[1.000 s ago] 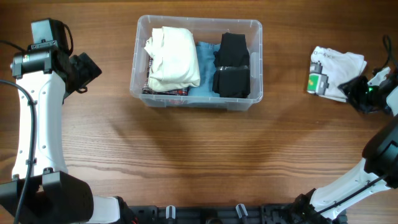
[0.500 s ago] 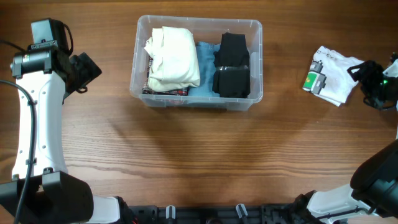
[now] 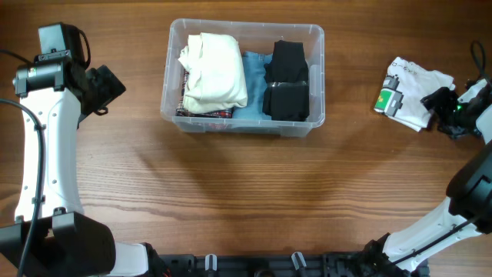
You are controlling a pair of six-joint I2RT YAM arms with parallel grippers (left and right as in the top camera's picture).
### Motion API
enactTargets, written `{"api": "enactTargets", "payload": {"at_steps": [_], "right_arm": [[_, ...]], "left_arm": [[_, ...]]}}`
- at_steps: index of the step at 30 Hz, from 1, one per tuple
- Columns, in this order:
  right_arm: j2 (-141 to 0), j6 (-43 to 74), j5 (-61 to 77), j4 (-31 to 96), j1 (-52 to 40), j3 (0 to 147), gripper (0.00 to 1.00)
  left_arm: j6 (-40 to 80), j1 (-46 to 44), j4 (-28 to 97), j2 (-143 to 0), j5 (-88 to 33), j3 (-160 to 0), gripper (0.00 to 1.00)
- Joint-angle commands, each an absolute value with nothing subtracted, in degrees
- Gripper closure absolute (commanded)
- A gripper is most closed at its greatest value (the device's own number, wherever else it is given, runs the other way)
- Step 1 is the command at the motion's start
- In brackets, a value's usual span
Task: Pack container
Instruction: 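Move the right gripper to the white printed t-shirt and grasp it, then lift the white t-shirt with the right gripper and lower it into the bin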
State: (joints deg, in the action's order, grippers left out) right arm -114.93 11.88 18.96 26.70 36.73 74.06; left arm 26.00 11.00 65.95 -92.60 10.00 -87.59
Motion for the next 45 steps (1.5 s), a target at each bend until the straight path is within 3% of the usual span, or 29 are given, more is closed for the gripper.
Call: {"api": "enactTargets", "payload": {"at_steps": [1,7,9,11,19,26,34,39,45], "right_arm": [[-118.4,12.6,21.5,25.2,35.9,74.1,0.36],[-120.3,11.9,21.5,25.7,34.7,74.2,0.71],[-119.4,12.2,21.5,28.0,34.8,75.0,0.9],[-117.5,12.1,21.5,31.0,34.8,76.2,0.94],[-96.4,13.7,34.4,35.5,29.6,76.6,0.96],[-79.0,19.3,43.6,33.6,11.0,76.6,0.96],[-85.4,28.4,38.6,15.3,-14.3,76.5,0.96],[-96.1,30.6,32.7,12.3,-18.5,76.5,0.96],[-107.3,30.4,21.6,20.2,-17.8,76.5,0.96]], "left_arm": [[25.9,11.3,65.8,-91.9,10.3,-87.4,0.0],[25.9,11.3,65.8,-91.9,10.3,-87.4,0.0],[25.9,11.3,65.8,-91.9,10.3,-87.4,0.0],[25.9,11.3,65.8,-91.9,10.3,-87.4,0.0],[25.9,11.3,65.8,-91.9,10.3,-87.4,0.0],[25.9,11.3,65.8,-91.9,10.3,-87.4,0.0],[25.9,11.3,65.8,-91.9,10.3,-87.4,0.0],[25.9,11.3,65.8,-91.9,10.3,-87.4,0.0],[25.9,11.3,65.8,-91.9,10.3,-87.4,0.0]]}}
